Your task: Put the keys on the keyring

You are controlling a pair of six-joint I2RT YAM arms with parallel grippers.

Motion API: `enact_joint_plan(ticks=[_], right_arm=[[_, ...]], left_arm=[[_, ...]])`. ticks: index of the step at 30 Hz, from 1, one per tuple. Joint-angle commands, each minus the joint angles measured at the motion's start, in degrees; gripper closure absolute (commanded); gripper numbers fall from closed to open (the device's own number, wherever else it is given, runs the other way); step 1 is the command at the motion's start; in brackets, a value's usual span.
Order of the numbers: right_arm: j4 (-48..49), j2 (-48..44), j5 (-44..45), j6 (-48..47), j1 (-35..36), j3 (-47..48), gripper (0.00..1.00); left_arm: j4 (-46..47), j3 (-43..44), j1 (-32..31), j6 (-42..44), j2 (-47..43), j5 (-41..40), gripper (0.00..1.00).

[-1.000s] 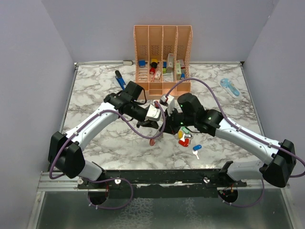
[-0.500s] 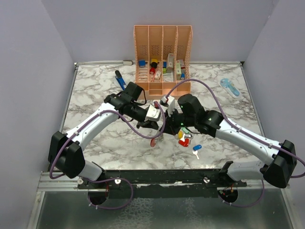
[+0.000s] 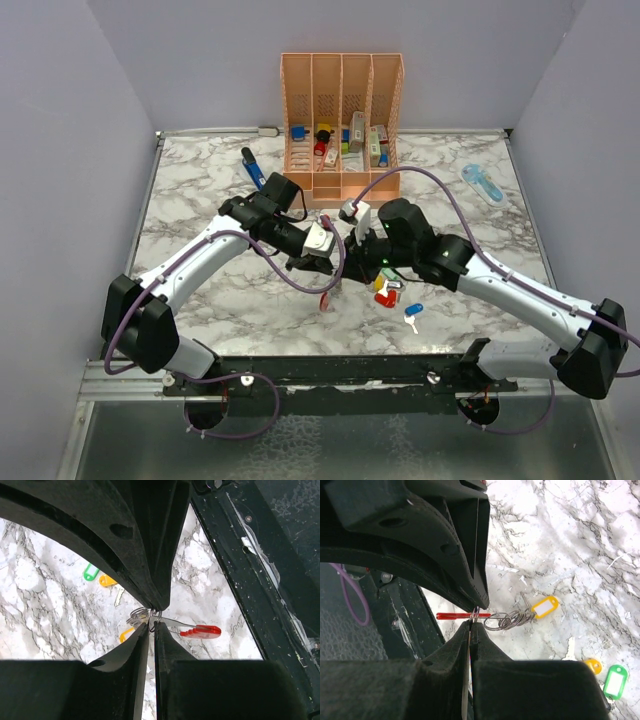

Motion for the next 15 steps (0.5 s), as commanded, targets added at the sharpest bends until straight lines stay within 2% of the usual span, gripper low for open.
enact_joint_plan(ticks=[1, 12, 15], right_arm=[[5.8, -2.3, -0.2, -0.3, -0.1, 0.3, 0.99], [6.6, -1.8, -1.5, -0.6, -0.1, 0.1, 0.99], [7.0, -2.1, -1.4, -0.5, -0.1, -0.5, 0.99]], left_arm=[[-2.6, -0.2, -0.2, 1.6, 1.3, 1.5, 0.87], [-1.0, 0.6, -0.5, 0.0, 1.7, 2.4, 0.88], [-1.1, 0.8, -0.5, -0.2, 1.8, 2.5, 0.95]])
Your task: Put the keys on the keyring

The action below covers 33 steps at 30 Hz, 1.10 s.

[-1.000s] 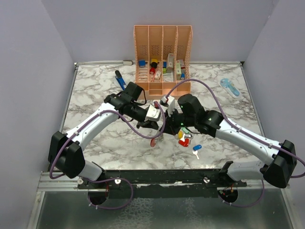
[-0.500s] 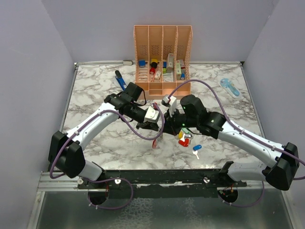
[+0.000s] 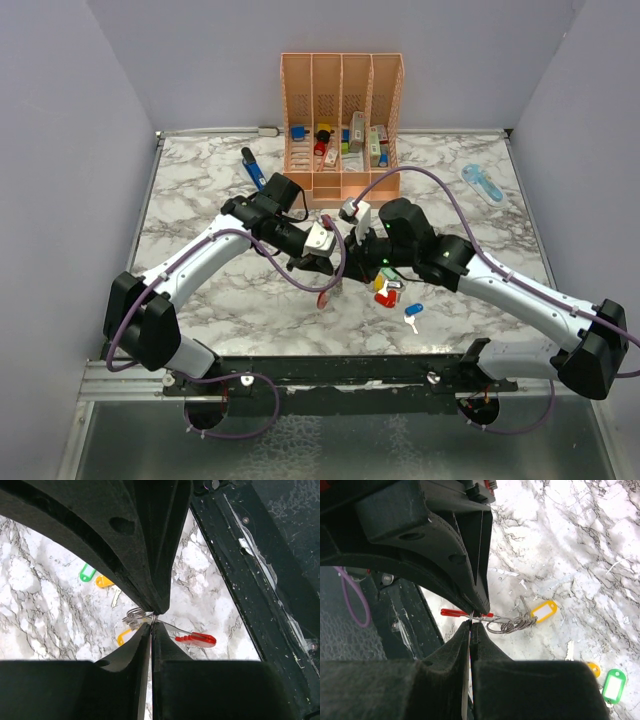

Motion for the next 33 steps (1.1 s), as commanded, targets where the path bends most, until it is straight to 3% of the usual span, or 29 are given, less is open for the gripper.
enact_joint_plan(ticks=[1, 9, 17, 28, 33], right_arm=[[5.9, -1.9, -1.2, -0.2, -0.1, -0.5, 0.99], [5.2, -2.4, -1.1, 0.1, -0.1, -1.6, 0.99], [2.6, -4.2, 1.1, 0.9, -0.1, -2.2, 0.97], [-1.9, -14.8, 17.1, 5.1, -0.1, -3.9, 0.63], [-6.0, -15.6, 26.0, 10.0, -0.1, -5.8, 0.53]], left_arm=[[-0.9, 0.9, -0.3, -0.4, 0.8, 1.6, 0.98], [1.5, 1.2, -0.3, -4.9, 0.5, 0.5, 1.0], [1.0, 1.8, -0.3, -3.5, -0.1, -4.5, 1.0], [1.7, -0.4, -0.3, 1.8, -1.1, -15.7, 1.0], [2.2, -0.6, -0.3, 4.0, -0.5, -19.7, 1.0]])
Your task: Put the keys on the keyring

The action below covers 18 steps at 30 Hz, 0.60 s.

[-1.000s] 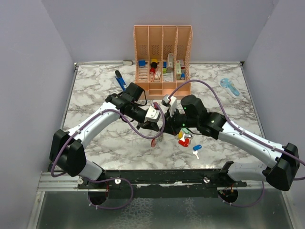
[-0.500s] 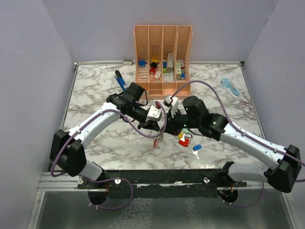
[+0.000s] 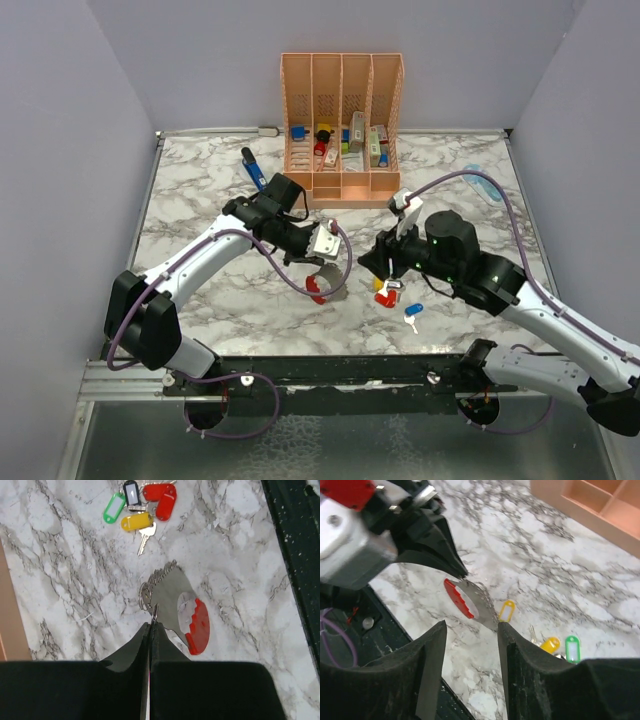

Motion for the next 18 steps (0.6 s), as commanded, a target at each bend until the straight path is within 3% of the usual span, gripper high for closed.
enact_joint_plan(ticks=[1, 8, 13, 18], right_arm=[[-5.4, 0.2, 11.8, 6.0, -0.1, -2.8, 0.52], [-8.0, 2.6, 15.6, 14.2, -0.2, -6.8, 0.47], [-8.4, 4.9, 16.1, 17.7, -0.4, -8.1, 0.47], [-1.1, 3.3, 12.3, 12.8, -0.4, -12.8, 0.51]], left_arm=[[0.5, -0.4, -0.1, 4.1, -0.9, -5.6, 1.0], [1.4, 1.4, 0.0, 6.5, -1.3, -10.4, 1.0], [6.7, -2.1, -0.1, 10.5, -3.6, -15.7, 1.0], [14.3, -6.0, -0.1, 11.8, -9.3, -16.3, 1.0]])
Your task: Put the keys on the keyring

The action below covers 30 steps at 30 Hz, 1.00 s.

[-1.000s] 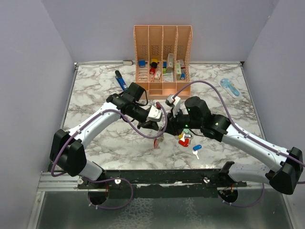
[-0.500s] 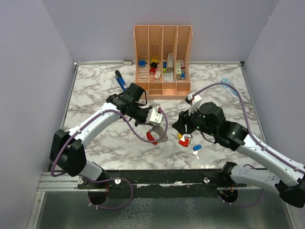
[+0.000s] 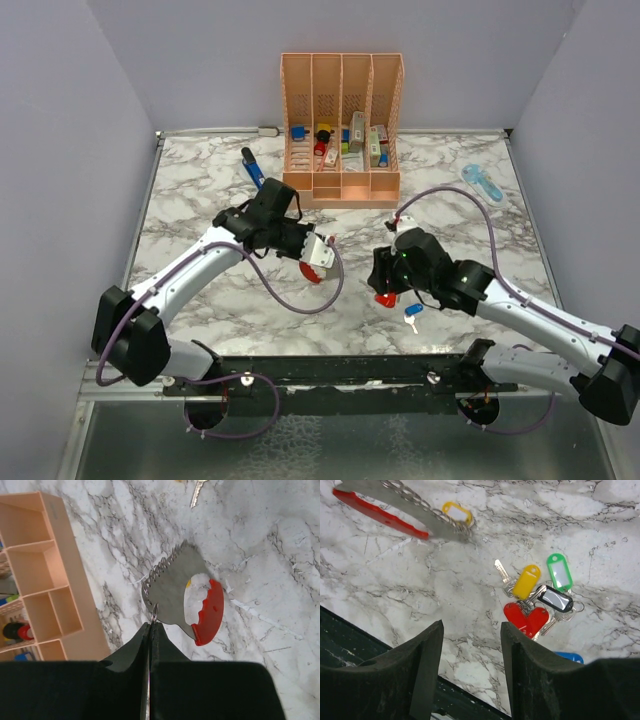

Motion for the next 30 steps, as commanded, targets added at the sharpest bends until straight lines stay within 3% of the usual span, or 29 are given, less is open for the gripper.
enact_joint_plan(ticks=[1, 8, 12, 21, 25, 30], right_arm=[[8.2, -2.7, -2.8, -4.4, -0.4, -5.5, 0.52], [25.0, -8.5, -12.9, -14.6, -0.4, -12.0, 0.66], [33.2, -9.7, -15.4, -19.9, -0.4, -12.3, 0.71], [34.6, -3.5, -23.4, -26.9, -0.3, -6.6, 0.73], [32.5, -1.7, -26.2, -29.4, -0.4, -3.9, 0.75], [29.5, -0.7, -26.6, -32.1, -0.3, -1.2, 0.75]], left_arm=[[8.5, -3.1, -0.2, 2.3, -7.0, -1.0, 1.0], [16.1, -13.0, -0.2, 8.3, -16.5, 11.8, 1.0], [14.5, -11.6, -0.2, 2.7, -14.2, 18.5, 1.0], [22.6, -11.4, -0.2, -17.5, -11.8, 23.8, 1.0], [20.1, -10.2, -0.2, -24.4, -10.6, 24.4, 1.0], [13.6, -7.7, -0.2, -25.1, -8.4, 26.2, 1.0]])
